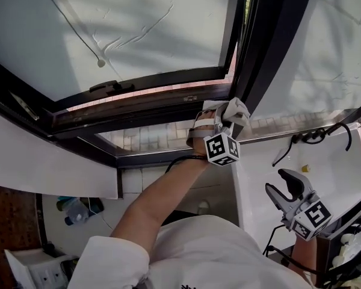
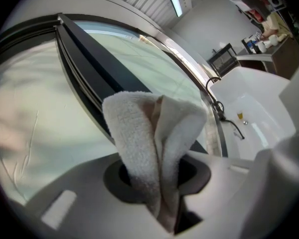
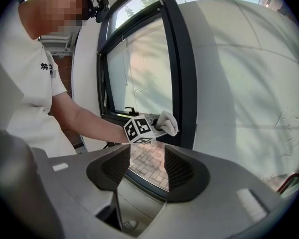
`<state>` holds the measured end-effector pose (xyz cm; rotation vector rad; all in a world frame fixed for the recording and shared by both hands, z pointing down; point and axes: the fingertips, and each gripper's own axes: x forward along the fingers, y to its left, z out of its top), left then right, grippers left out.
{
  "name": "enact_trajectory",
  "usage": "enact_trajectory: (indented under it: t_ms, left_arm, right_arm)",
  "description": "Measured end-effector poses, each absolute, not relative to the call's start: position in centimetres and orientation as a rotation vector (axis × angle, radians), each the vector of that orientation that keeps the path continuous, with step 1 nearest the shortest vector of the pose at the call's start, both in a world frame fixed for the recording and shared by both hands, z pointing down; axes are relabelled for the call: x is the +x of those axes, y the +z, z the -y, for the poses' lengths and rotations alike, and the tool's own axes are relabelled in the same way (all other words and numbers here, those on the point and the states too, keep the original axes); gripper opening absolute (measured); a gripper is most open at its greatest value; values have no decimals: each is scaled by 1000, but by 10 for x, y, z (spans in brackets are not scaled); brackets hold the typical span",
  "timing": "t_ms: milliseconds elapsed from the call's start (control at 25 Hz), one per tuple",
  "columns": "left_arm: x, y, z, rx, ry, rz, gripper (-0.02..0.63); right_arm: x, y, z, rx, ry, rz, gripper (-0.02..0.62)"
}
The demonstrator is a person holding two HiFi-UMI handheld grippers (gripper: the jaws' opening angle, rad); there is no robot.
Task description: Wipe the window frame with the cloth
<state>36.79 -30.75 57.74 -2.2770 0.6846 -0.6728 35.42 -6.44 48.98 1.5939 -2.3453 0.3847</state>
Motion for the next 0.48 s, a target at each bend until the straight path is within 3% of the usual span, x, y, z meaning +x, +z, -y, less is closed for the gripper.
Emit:
enact_trajectory:
  t_ms: [480]
  left_arm:
    - [236,579,345,-2167,-745,-791,129]
  right_arm:
    - [284,485,109,1419,336,2415,218]
